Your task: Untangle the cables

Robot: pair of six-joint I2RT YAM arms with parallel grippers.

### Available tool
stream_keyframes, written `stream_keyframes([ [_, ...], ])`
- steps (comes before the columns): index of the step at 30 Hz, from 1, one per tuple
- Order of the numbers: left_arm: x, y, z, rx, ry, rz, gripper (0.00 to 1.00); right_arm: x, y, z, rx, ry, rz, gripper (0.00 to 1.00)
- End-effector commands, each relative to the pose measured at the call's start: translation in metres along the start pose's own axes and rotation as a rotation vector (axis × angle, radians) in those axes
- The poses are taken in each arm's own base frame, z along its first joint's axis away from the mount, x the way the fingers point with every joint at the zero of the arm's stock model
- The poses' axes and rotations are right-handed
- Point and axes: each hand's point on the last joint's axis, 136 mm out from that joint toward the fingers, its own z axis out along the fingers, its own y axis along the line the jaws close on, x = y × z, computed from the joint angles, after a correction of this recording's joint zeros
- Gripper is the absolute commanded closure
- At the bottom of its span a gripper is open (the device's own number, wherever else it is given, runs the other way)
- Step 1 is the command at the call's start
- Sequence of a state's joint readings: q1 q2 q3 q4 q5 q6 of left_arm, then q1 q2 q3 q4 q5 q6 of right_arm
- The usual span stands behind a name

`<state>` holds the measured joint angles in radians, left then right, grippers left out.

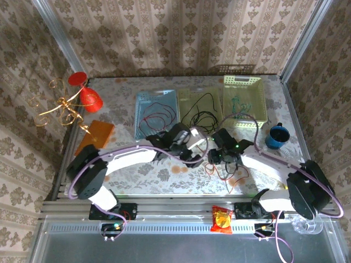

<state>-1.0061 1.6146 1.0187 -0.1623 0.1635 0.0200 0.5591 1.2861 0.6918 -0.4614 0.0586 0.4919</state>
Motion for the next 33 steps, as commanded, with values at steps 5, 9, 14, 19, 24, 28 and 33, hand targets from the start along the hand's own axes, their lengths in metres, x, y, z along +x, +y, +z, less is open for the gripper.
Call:
stream_keyframes([
  [5,0.0,-0.019,0.071,-0.047,0.14,0.145,0.04,-0.016,-0.059,-0.028,0.13,-0.124,0.25,0.59],
  [9,0.014,-0.014,0.096,-0.089,0.239,0.167,0.12,-0.014,-0.068,-0.033,0.127,-0.147,0.289,0.59],
  [14,0.036,-0.009,0.101,-0.125,0.342,0.186,0.4,-0.014,-0.072,-0.039,0.121,-0.175,0.305,0.59],
  [19,0.042,-0.01,0.097,-0.118,0.324,0.192,0.98,-0.013,-0.075,-0.039,0.118,-0.183,0.315,0.59],
  [24,0.003,-0.009,0.081,-0.143,0.188,0.191,1.0,-0.013,-0.076,-0.037,0.123,-0.184,0.325,0.59],
  [28,-0.064,-0.02,0.035,-0.092,-0.047,0.182,1.0,-0.012,-0.079,-0.036,0.135,-0.183,0.34,0.59],
  [33,-0.133,-0.015,-0.052,-0.047,-0.348,0.119,1.0,-0.009,-0.085,-0.035,0.157,-0.183,0.36,0.59],
])
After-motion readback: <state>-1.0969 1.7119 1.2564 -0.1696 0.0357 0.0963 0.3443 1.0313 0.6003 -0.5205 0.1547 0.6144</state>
